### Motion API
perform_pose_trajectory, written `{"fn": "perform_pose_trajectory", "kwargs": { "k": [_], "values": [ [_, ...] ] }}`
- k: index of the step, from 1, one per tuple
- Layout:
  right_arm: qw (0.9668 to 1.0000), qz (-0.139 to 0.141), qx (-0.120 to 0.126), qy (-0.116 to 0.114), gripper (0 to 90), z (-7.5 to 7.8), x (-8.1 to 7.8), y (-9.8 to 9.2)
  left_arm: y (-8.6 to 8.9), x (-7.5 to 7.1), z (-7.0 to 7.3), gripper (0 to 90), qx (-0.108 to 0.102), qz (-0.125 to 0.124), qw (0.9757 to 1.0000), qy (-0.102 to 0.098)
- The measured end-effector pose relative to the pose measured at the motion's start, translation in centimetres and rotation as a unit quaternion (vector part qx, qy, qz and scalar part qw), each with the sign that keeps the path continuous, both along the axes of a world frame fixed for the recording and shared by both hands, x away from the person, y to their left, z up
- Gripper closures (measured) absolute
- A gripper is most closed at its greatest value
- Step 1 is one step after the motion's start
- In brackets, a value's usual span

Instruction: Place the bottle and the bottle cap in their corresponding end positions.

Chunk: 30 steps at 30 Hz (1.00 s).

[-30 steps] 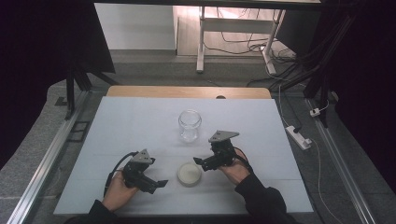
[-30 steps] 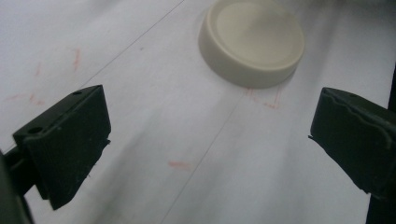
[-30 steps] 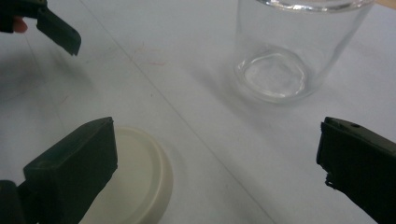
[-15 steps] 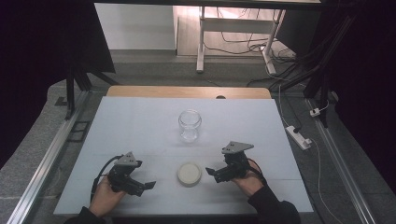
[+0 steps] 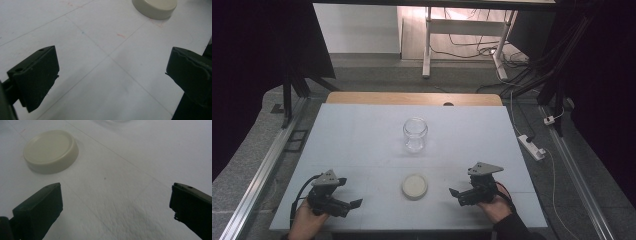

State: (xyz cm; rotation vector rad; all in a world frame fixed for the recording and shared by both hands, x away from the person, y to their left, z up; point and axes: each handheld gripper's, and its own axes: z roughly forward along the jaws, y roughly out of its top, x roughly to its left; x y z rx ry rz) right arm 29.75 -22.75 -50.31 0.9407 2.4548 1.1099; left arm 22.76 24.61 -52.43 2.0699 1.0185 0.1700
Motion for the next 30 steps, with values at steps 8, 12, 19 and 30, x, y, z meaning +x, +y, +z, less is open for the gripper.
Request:
{"fn": "perform_pose_trajectory", "kwargs": {
  "k": [8,12,19,30],
  "values": [
    [0.9996,-0.027,-0.013,0.0,0.0,0.1,-1.6,-2.2,1.6,-1.5,-0.1,0.0,0.0,0.024,0.9997,0.0],
    [0.9991,-0.042,-0.01,0.002,0.0,0.1,-2.2,-3.3,2.5,-2.3,-0.2,0.0,-0.001,0.037,0.9993,0.001],
    [0.996,-0.084,0.024,0.022,0.0,0.3,-3.3,-5.8,3.7,-3.4,0.0,0.0,-0.003,0.059,0.9983,-0.003],
    [0.9917,-0.121,0.036,0.022,0.0,0.6,-4.7,-8.1,4.5,-4.3,0.0,0.0,0.014,0.08,0.9967,0.003]
  ]
}}
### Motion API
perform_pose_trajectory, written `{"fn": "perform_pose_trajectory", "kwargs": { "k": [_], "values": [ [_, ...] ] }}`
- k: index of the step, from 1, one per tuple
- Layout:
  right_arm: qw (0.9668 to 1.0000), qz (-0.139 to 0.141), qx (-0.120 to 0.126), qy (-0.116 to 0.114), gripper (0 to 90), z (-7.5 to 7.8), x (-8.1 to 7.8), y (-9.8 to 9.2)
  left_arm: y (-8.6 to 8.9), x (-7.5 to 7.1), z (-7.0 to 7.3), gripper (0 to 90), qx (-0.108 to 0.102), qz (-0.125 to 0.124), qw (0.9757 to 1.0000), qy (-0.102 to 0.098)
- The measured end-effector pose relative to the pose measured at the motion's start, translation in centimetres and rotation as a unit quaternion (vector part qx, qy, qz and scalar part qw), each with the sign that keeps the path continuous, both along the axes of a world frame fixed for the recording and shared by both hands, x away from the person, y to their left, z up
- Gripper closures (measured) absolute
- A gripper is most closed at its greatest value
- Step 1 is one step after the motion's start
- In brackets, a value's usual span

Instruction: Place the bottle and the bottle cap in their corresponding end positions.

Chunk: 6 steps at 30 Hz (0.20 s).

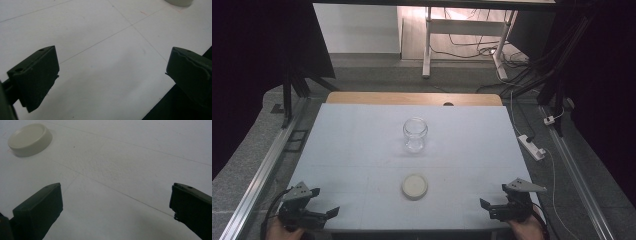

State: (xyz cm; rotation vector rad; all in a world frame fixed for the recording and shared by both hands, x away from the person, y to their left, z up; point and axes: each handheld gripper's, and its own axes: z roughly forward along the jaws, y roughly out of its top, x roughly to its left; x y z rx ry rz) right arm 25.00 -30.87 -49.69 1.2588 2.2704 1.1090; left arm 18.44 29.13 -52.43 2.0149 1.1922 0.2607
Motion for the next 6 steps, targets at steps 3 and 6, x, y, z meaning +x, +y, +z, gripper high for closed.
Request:
{"fn": "perform_pose_trajectory", "kwargs": {
  "k": [3,6],
  "values": [
    [1.0,-0.004,0.001,0.003,0.0,0.06,-0.25,-0.29,0.11,-0.03,-0.03,0.0,0.0,0.001,1.0,0.004],
    [1.0,-0.002,0.001,0.005,0.0,0.03,-0.26,-0.34,-0.01,0.05,-0.02,0.0,0.002,0.0,1.0,0.004]
  ]
}}
